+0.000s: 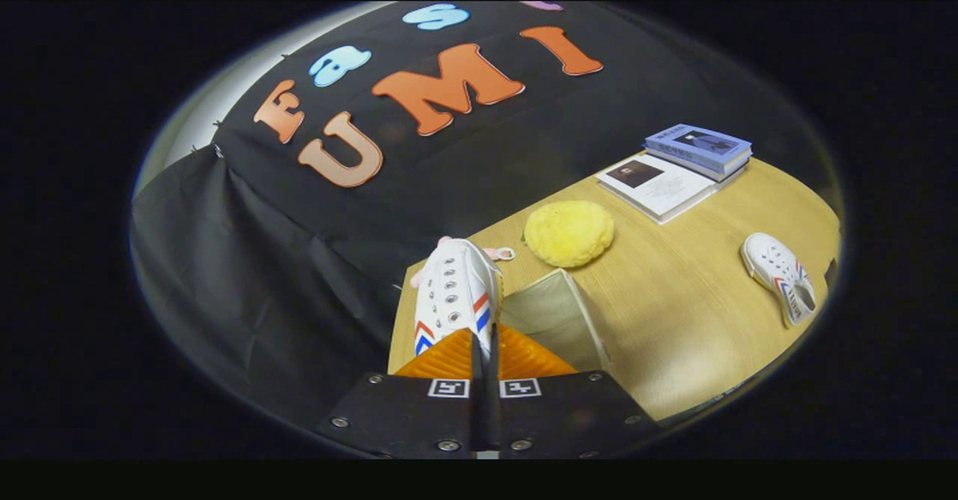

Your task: Open the storage box then place both shoes into the box .Put the left shoe in first, then the right shoe, with the right side of both shoes facing outward in a uniform manner.

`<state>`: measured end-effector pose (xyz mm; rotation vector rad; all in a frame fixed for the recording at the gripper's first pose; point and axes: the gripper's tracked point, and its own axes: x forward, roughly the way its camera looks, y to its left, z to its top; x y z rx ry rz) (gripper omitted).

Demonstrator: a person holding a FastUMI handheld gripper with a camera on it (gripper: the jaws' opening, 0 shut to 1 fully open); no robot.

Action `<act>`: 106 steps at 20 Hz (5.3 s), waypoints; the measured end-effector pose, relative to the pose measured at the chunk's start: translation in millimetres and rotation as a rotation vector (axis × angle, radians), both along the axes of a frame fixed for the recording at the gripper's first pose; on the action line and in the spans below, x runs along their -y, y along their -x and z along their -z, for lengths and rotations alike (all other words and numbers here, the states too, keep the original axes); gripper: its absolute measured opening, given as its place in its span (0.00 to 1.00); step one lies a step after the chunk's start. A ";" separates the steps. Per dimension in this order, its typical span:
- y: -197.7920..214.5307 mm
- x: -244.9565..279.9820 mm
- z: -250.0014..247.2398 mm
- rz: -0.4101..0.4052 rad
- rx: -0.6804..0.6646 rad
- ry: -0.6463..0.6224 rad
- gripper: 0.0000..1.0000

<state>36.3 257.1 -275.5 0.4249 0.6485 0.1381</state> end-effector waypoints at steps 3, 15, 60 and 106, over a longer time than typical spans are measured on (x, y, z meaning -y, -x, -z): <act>5.5 -13.3 20.8 0.001 -0.013 0.031 0.00; 40.7 -34.3 61.4 -0.069 -0.083 0.074 0.04; 37.7 419.5 99.3 0.207 -0.174 0.524 0.83; 15.3 177.9 -5.3 0.130 -0.051 0.180 0.00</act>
